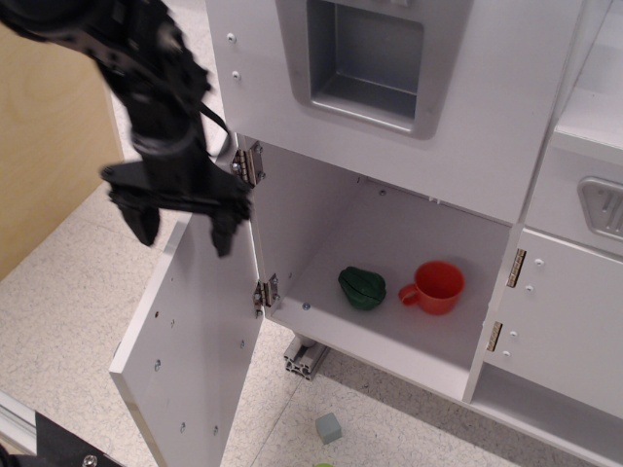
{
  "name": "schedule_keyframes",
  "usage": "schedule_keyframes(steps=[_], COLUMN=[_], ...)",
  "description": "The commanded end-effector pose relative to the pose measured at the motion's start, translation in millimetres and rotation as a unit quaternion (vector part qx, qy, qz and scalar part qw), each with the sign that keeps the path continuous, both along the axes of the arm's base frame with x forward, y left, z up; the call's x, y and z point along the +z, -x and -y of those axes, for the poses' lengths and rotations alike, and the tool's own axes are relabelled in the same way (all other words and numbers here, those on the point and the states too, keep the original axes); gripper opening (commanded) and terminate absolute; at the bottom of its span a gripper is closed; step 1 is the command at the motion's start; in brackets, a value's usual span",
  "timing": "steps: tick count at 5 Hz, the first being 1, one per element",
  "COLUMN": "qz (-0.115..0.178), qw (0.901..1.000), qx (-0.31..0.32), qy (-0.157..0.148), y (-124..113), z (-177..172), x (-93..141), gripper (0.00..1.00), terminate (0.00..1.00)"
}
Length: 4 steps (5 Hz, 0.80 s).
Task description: Close low fridge
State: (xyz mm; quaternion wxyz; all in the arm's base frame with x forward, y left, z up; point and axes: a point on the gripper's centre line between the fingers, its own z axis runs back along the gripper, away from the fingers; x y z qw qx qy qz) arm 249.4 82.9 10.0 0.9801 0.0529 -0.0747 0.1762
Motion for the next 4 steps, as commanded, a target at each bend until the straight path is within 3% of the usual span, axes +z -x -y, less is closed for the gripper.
schedule_keyframes(steps=[1,4], qz=[0.008,0.029], qw=[0.9999,0.9984], qx=[0.012,0.037], qy=[-0.004,0.029], y=[-16.0,-35.6], z=[24.1,50.0], x=[-6.7,14.6], gripper=[1.0,1.0], terminate=[0.0,0.0])
